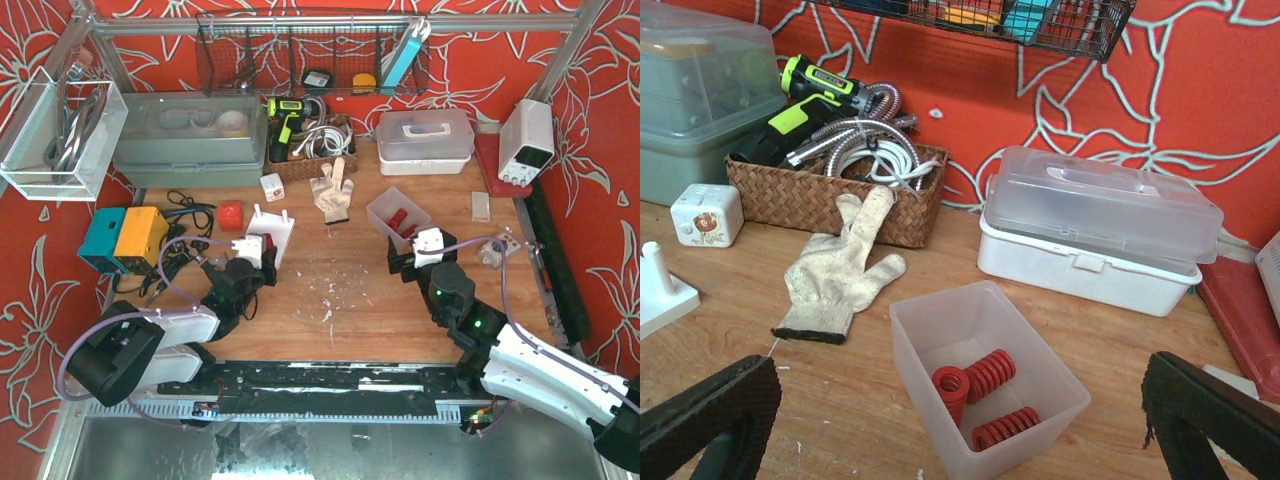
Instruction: Install the large spring
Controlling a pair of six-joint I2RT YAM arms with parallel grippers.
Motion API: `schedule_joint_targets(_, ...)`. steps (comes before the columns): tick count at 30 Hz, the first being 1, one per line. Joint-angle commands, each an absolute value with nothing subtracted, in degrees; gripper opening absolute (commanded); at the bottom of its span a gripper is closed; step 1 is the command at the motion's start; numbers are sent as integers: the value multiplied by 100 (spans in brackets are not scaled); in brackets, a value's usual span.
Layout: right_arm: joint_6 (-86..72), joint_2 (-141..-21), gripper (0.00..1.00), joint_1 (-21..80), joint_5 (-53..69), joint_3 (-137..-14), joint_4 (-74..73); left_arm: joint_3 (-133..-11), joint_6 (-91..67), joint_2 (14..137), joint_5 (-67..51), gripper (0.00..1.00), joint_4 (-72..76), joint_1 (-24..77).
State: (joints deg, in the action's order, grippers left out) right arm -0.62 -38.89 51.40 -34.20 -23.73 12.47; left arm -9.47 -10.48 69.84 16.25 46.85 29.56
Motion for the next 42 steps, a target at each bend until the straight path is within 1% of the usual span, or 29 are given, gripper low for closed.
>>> schedule_joint_targets(1,-5,-3806,99,5090,-3533,-2253,1383,-1149,-1110,7019,1538,0,4604,2918)
schedule_joint_targets(6,0,-3832,99,5070,-3533,-2231,1441,-1234,-1311,7022,1380,1,4239,2918)
schedule_joint_targets(12,-8,-3824,99,5042,-3533,-2224,1441,-1334,-1681,6956,1659,2,3663,2917)
schedule_joint_targets(16,-14,-3770,99,5028,-3533,-2208,1437,-1376,-1887,6893,1799,4,3310,2918)
schedule_joint_targets(20,-42,-3704,99,5000,-3520,-2189,1450,-1312,-2010,6821,1892,5,3274,2936)
schedule_joint_targets(26,-69,-3588,99,4986,-3519,-2180,1408,-1065,-1935,6915,2044,6,3711,3230)
schedule_joint_targets(28,-73,-3537,99,4981,-3524,-2158,1408,-1042,-1869,6866,2272,7,3752,3409)
schedule_joint_targets(30,-85,-3506,99,4978,-3518,-2145,1406,-1000,-1855,6809,2432,9,3806,3497)
schedule_joint_targets(33,-104,-3457,99,4966,-3521,-2145,1396,-963,-1878,6883,2624,16,3886,3564)
schedule_joint_targets(36,-101,-3423,99,4966,-3520,-2136,1397,-1083,-1753,7056,2871,19,3885,3783)
schedule_joint_targets(42,-120,-3381,99,4950,-3527,-2127,1397,-1319,-1663,7425,3312,31,3806,4078)
